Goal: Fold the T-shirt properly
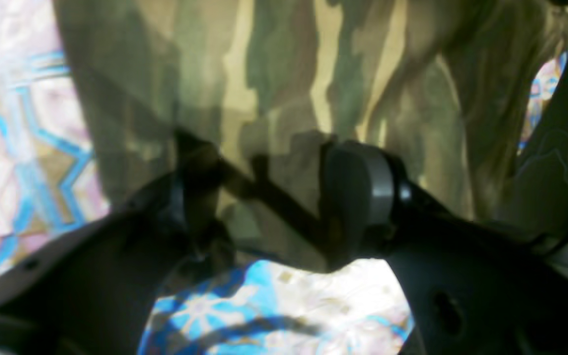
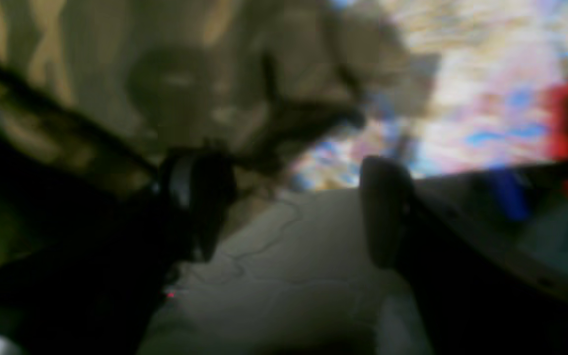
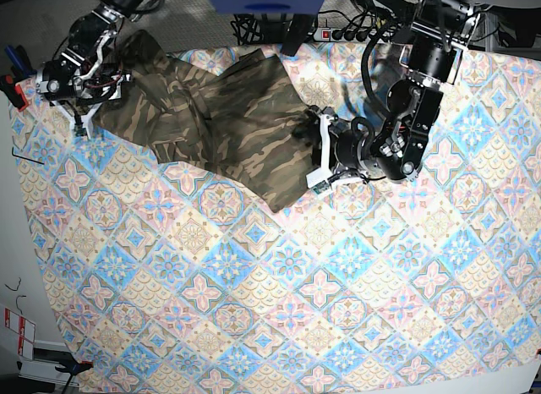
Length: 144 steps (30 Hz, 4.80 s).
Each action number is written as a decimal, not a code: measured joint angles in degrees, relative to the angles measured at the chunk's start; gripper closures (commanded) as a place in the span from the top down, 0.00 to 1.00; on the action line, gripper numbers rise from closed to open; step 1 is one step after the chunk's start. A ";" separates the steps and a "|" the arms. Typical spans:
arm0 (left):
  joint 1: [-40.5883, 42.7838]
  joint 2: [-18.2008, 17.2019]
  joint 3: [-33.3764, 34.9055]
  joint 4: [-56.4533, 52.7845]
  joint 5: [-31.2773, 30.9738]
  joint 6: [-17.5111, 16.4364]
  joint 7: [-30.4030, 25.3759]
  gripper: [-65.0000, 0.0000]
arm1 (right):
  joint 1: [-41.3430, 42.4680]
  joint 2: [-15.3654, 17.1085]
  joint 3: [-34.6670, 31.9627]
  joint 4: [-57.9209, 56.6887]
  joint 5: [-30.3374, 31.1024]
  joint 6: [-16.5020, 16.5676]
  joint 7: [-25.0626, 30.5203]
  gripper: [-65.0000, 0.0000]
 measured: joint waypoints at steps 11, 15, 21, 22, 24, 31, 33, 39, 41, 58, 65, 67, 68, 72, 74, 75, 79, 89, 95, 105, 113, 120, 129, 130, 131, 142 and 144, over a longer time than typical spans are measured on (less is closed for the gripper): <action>0.00 -0.17 0.00 0.00 0.00 0.00 0.02 0.57 | -0.46 0.35 0.26 -8.68 5.07 -0.22 8.74 0.66; -0.02 -0.15 0.00 0.00 0.00 0.00 0.02 0.57 | -0.61 0.50 3.23 -9.99 6.54 0.26 10.84 0.66; -0.04 -0.15 0.00 0.00 -0.02 -0.02 0.00 0.57 | -0.26 0.15 8.04 -10.32 7.32 0.35 11.58 0.66; -0.04 -0.15 0.00 0.00 0.00 -0.02 0.02 0.57 | -0.39 0.22 8.98 -10.40 7.45 0.24 11.82 0.66; -0.02 -0.17 0.00 0.00 0.00 -0.02 0.02 0.57 | -0.48 0.22 10.16 -10.43 7.45 0.24 11.76 0.66; -0.02 -0.15 0.00 0.00 -0.02 -0.02 0.02 0.57 | -0.94 0.48 12.09 -12.26 7.56 0.37 12.44 0.66; -0.02 -0.15 0.00 0.00 -0.02 -0.02 0.02 0.57 | -1.36 1.03 9.44 -12.92 7.45 0.07 11.98 0.63; 0.00 0.00 0.15 0.00 -0.02 -0.02 0.02 0.57 | -1.44 3.15 -3.48 -12.96 3.82 -0.28 8.02 0.32; 0.02 0.02 0.15 0.00 -0.02 -0.02 0.00 0.57 | -1.55 3.19 -6.75 -12.31 1.95 -0.96 6.97 0.24; 1.01 4.87 3.74 -0.28 0.04 0.13 0.00 0.51 | 7.98 2.29 -8.04 -12.48 5.14 -0.17 1.05 0.06; -2.08 11.32 3.61 -11.72 2.16 -0.15 -1.33 0.51 | 12.94 4.07 -8.31 -12.68 5.46 -0.24 0.00 0.06; -4.22 13.84 3.43 -16.28 2.54 -0.74 -1.97 0.51 | 13.44 3.87 -8.31 -12.96 4.79 -0.22 -0.70 0.06; -5.05 14.78 3.23 -17.75 2.64 -0.87 -2.56 0.51 | 14.05 3.69 -8.33 -13.05 4.92 -0.24 -0.72 0.06; -5.53 15.63 3.26 -18.75 3.32 -0.72 -4.26 0.51 | 16.31 3.91 -8.55 -12.55 4.09 -0.20 0.35 0.06; -5.84 15.65 3.26 -18.78 2.99 -0.72 -3.82 0.50 | 16.33 4.13 -8.85 -12.17 2.45 -0.22 0.09 0.06; -6.03 15.72 3.26 -18.82 3.02 -0.72 -3.28 0.50 | 15.91 4.24 -9.64 -12.15 2.38 -0.24 -0.22 0.06; -5.95 15.72 0.46 -18.91 2.99 -0.92 -2.43 0.50 | 14.71 6.23 -18.43 -8.09 2.47 -0.09 -0.90 0.06; -5.77 7.76 -11.41 -15.96 2.01 -1.09 2.23 0.50 | 8.52 7.02 -32.68 7.06 2.71 0.15 -0.42 0.06; -2.03 4.57 -12.04 -6.62 4.52 -0.35 7.85 0.50 | 6.84 7.02 -39.26 7.21 2.64 0.00 -0.46 0.06; 1.11 3.45 -29.97 13.11 5.64 -0.22 15.65 0.51 | 7.56 7.21 -39.19 7.32 2.40 0.00 -0.33 0.09; 1.29 -1.27 -29.27 13.20 5.70 -0.24 15.85 0.51 | 8.37 7.02 -26.43 7.10 2.73 -0.02 -0.17 0.59; 1.73 -3.17 -29.11 13.18 6.12 -0.26 13.62 0.51 | 9.07 6.86 -11.13 -2.93 2.34 -0.04 -0.02 0.68; 0.94 -2.71 -28.87 6.91 18.47 -0.24 6.67 0.58 | 9.77 2.43 -6.54 -14.69 3.06 -0.22 4.42 0.68; 0.81 -2.71 -28.87 6.78 18.10 -0.24 6.03 0.58 | 10.10 2.45 -6.54 -14.69 5.42 -0.24 4.26 0.68; 0.42 -2.54 -28.87 6.14 18.05 -0.24 5.97 0.58 | 10.34 2.49 -6.54 -14.69 8.11 -0.26 4.04 0.68; 0.00 -1.27 -24.57 4.07 17.90 -0.39 5.53 0.58 | 18.86 6.93 1.49 -14.16 27.52 -0.24 -6.93 0.68; 0.20 -1.27 -24.04 4.07 18.08 -0.39 5.55 0.58 | 18.75 6.56 2.93 -14.23 27.43 -0.22 -7.34 0.68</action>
